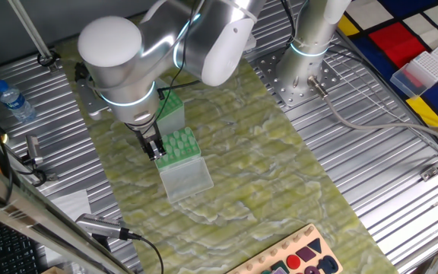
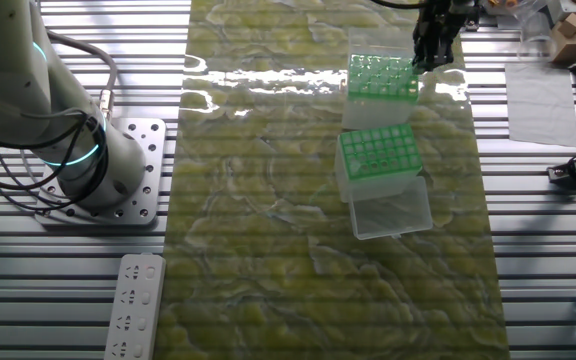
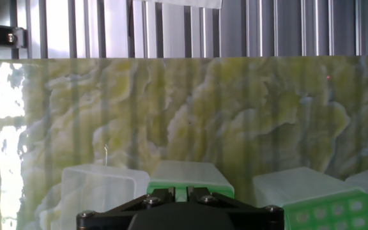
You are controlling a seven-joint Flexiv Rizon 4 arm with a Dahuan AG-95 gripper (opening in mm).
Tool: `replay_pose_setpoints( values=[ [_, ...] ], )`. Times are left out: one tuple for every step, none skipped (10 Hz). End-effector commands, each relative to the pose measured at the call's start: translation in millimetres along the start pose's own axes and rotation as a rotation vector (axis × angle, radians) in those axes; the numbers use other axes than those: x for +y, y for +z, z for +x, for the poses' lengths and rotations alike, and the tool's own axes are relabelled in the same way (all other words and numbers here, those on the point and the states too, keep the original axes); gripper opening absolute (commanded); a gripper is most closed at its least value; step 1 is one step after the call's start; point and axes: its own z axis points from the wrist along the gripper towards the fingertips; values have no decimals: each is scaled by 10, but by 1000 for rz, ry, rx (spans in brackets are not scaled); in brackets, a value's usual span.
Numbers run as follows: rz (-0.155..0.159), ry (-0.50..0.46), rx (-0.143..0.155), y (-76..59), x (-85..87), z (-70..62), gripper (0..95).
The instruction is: Transfer all large pipette tips from one holder to another
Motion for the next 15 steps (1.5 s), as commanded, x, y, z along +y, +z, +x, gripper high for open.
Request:
replay_pose_setpoints(
  values=[
    [0,2,5,-27,26,-10,0],
    [1,3,10,-62,42,-19,0],
    [3,-3,12,-97,41,-22,0],
    [3,-5,15,-152,29,-27,0],
    [1,-11,20,-201,7,-33,0],
    [-2,-13,29,-305,-30,-35,0],
    [-3,-14,34,-365,-49,-37,0],
    [-4,-12,53,-485,-95,-48,0],
    [-4,-8,60,-548,-110,-55,0],
    [-4,-6,63,-596,-124,-63,0],
    [-5,0,69,-696,-138,-84,0],
    [-7,2,78,-774,-145,-108,0],
    [-7,4,87,-854,-150,-130,0],
    [-7,5,94,-919,-145,-143,0],
    [-9,0,93,-991,-153,-124,0]
  ],
)
